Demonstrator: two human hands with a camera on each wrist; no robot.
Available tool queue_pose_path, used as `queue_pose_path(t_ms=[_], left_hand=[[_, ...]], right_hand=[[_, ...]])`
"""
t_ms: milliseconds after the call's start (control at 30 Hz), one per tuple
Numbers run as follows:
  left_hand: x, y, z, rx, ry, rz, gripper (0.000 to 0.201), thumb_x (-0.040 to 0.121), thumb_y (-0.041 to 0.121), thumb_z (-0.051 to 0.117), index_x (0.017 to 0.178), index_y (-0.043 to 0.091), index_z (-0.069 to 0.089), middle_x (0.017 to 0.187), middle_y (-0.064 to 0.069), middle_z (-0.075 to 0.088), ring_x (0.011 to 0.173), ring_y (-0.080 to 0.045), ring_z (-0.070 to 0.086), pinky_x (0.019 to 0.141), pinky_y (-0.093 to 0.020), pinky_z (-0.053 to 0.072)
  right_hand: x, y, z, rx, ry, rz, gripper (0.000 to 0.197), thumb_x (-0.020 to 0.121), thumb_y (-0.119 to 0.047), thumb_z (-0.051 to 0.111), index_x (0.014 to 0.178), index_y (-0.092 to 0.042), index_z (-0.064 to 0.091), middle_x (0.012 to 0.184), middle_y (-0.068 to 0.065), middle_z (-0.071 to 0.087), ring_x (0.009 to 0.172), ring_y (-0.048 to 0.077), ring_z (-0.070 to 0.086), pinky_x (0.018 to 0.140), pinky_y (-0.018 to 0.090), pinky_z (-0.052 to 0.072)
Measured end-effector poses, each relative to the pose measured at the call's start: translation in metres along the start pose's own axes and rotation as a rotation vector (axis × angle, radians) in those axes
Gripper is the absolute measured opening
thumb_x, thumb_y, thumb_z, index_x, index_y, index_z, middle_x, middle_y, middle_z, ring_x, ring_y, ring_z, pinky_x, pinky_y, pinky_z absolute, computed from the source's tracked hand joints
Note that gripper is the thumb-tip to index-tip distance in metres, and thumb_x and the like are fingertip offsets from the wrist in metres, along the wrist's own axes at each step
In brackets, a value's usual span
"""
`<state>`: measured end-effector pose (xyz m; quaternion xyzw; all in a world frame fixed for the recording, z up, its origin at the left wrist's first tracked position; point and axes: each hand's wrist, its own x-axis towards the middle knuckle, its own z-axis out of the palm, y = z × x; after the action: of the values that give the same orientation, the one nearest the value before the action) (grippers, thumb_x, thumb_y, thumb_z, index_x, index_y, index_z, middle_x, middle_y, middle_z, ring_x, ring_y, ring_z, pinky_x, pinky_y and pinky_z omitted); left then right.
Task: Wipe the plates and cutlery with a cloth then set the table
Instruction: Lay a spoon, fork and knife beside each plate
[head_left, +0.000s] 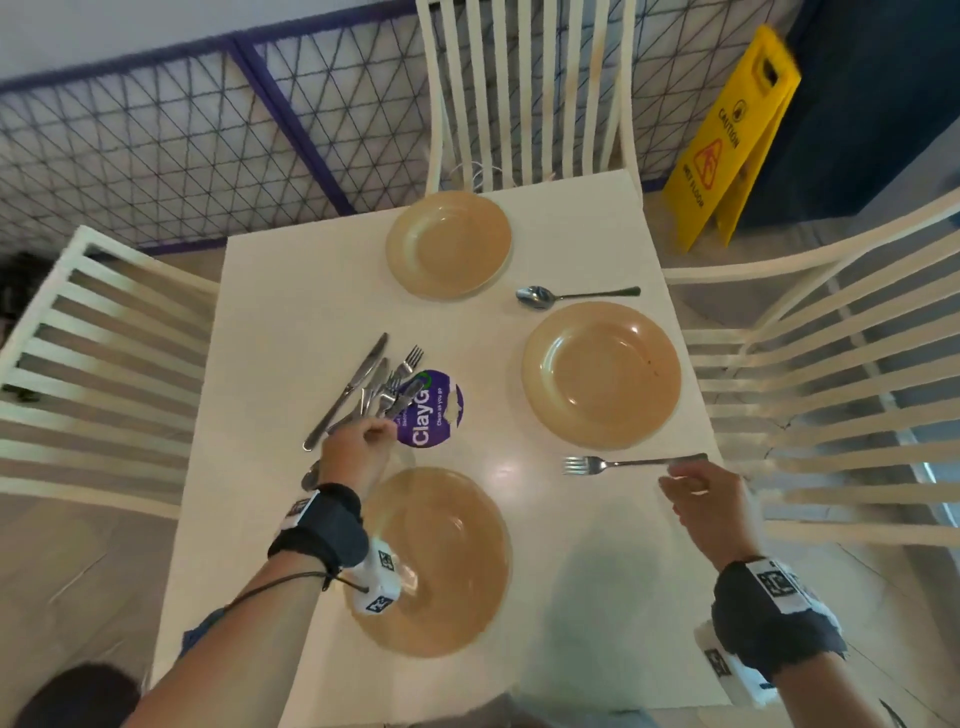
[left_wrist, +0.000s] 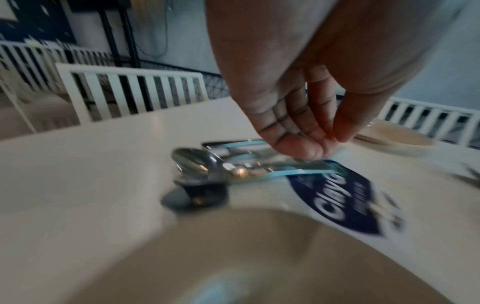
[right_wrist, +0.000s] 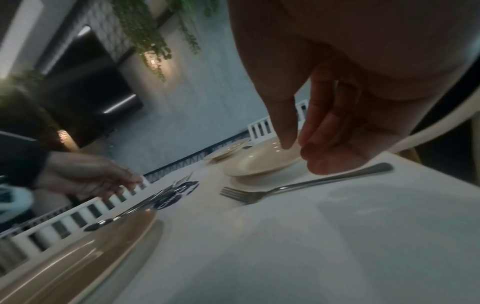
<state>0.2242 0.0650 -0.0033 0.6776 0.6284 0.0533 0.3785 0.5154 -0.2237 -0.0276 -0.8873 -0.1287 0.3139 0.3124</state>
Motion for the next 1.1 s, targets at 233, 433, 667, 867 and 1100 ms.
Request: queue_pose_path(t_ms=[233,433,667,867,1100], left_hand=[[0.057,-0.048,-0.068,0.302,0.025,-0.085,0.024,0.088,0.011,0.058,0.104,0.02,0.074,0.111,-0.005,0.071,0.104,-0.031,0.066,0.086,-0.031,0.051],[0.083,-0.076,-0.073,0.512,-0.093,-0.001,0.017,0.09,0.025,0.059,0.104,0.019,0.066,0.104,-0.002,0.058,0.09,-0.026,0.063,0.079,-0.035,0.054],[0.098,-0.09,-0.073,0.501,-0.169,0.083,0.037,0.094,0.021,0.058,0.128,0.011,0.052,0.127,-0.013,0.054,0.118,-0.033,0.055,0.096,-0.043,0.048],[0.106,-0.093,-0.085,0.478,-0.244,0.086,0.043,0.091,0.017,0.061,0.132,0.01,0.051,0.13,-0.013,0.05,0.115,-0.034,0.059,0.098,-0.041,0.051],[0.076,-0.081,-0.108,0.159,-0.161,0.116,0.021,0.09,0.011,0.059,0.111,0.012,0.063,0.108,-0.007,0.064,0.097,-0.026,0.06,0.086,-0.035,0.049]], right_hand=[[-0.071,-0.063,0.071,-0.134,-0.096,-0.256,0.006,0.084,-0.02,0.076,0.089,-0.024,0.075,0.076,-0.008,0.072,0.066,-0.002,0.062,0.062,0.013,0.042],[-0.106,-0.102,0.139,-0.191,-0.214,-0.32,0.008,0.088,-0.024,0.071,0.091,-0.03,0.074,0.083,-0.013,0.074,0.071,-0.006,0.063,0.062,0.005,0.041],[-0.13,-0.14,0.189,-0.198,-0.272,-0.284,0.009,0.089,-0.027,0.068,0.094,-0.031,0.074,0.085,-0.015,0.072,0.078,-0.001,0.065,0.069,0.012,0.045],[-0.138,-0.166,0.208,-0.188,-0.296,-0.279,0.01,0.091,-0.033,0.066,0.099,-0.031,0.073,0.089,-0.016,0.069,0.085,0.001,0.064,0.082,0.024,0.051],[-0.131,-0.208,0.221,-0.047,-0.323,-0.261,0.012,0.094,-0.038,0.059,0.093,-0.034,0.07,0.093,-0.011,0.07,0.086,0.011,0.068,0.085,0.035,0.056]])
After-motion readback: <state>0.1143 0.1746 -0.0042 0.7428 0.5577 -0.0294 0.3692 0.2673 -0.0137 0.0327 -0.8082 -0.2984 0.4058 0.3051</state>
